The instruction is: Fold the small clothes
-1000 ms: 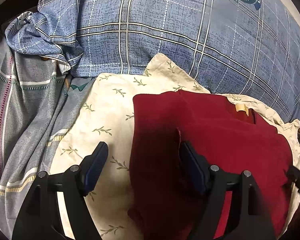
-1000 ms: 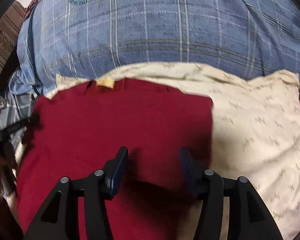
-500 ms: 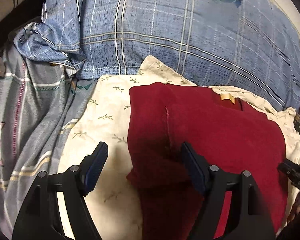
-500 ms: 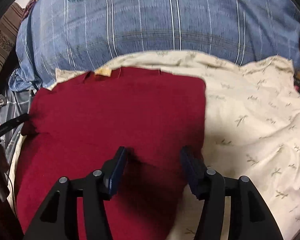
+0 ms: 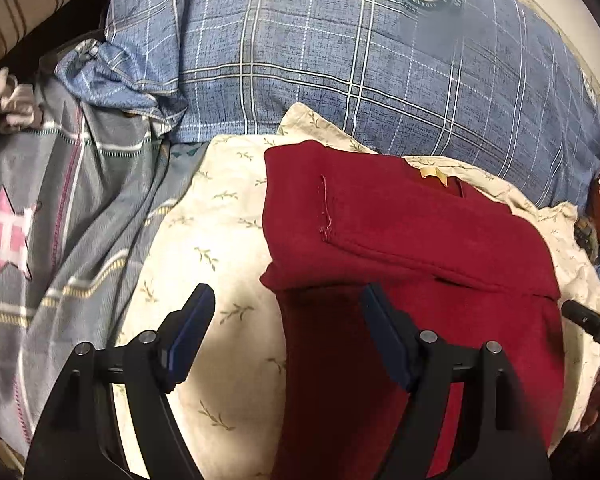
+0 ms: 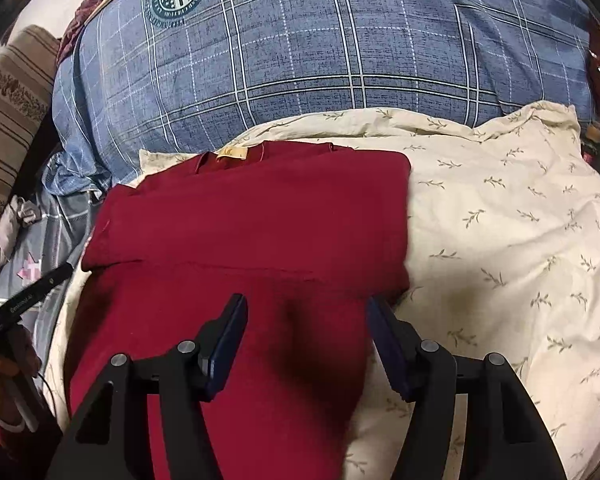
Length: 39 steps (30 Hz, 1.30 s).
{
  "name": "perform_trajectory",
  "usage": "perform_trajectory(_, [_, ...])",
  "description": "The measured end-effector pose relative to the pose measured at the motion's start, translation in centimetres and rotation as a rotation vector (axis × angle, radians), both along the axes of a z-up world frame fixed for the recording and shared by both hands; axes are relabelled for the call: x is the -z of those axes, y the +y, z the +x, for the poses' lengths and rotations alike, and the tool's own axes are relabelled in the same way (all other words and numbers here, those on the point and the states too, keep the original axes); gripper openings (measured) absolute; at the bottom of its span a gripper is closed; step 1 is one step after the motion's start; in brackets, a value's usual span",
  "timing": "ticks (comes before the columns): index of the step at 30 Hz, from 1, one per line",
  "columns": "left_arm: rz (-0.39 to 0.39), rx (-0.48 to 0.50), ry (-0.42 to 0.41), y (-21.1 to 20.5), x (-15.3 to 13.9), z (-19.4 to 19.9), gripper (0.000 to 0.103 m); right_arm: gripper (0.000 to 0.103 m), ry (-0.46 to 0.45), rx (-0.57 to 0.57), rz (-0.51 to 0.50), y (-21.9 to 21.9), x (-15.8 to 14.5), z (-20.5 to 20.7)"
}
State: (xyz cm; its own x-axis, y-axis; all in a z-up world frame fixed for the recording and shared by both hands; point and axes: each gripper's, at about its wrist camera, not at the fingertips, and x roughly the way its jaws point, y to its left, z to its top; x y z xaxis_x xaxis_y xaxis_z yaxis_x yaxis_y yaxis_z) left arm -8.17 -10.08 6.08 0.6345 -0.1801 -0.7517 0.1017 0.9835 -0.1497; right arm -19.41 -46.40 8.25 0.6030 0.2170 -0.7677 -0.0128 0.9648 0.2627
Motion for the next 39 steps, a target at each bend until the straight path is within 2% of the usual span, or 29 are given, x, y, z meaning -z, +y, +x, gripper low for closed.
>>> perform_trajectory(2, [-0.022,-0.010,0.012,0.4,0.4,-0.1,0.076,0.065,-0.006,-0.012,0.013,0.3,0.0,-0.2])
perform_trajectory(6, [-0.007,-0.018,0.023,0.5,1.4,-0.7,0.076,0.066,0.006,-0.034,0.002,1.2,0.7,-0.2])
perform_trajectory(9, [-0.026,-0.006,0.038,0.5,2.4,-1.1,0.076,0.066,0.021,-0.042,0.012,1.5,1.7,-0.1])
perform_trajectory(12, [0.009,0.003,0.062,-0.1,3.4,-1.1,0.076,0.066,0.039,-0.040,0.015,1.7,2.3,-0.1])
perform_trajectory(15, [0.038,0.015,0.038,-0.6,2.9,-1.4,0.076,0.066,0.032,-0.044,0.003,2.1,1.9,-0.5])
perform_trajectory(19, [0.031,0.035,0.017,-0.9,2.0,-2.4,0.077,0.069,0.005,-0.053,0.000,2.6,1.1,-1.6])
perform_trajectory(23, [0.046,0.057,0.012,-1.5,2.4,-4.3,0.080,0.069,0.004,-0.076,0.004,3.4,1.2,-2.8])
perform_trajectory(27, [0.047,0.100,0.025,-2.3,3.2,-5.2,0.081,0.070,-0.061,-0.084,0.010,3.7,1.0,-4.0])
perform_trajectory(31, [0.051,0.108,-0.011,-2.7,3.2,-5.6,0.082,0.075,-0.176,-0.053,0.005,3.1,0.6,-5.1])
perform_trajectory(34, [0.063,0.097,-0.022,-2.9,3.3,-5.6,0.083,0.075,-0.181,-0.053,0.003,2.9,1.2,-5.3])
perform_trajectory(39, [0.134,0.089,-0.049,-3.4,3.5,-5.6,0.083,0.075,-0.179,-0.075,-0.021,3.6,1.6,-5.3])
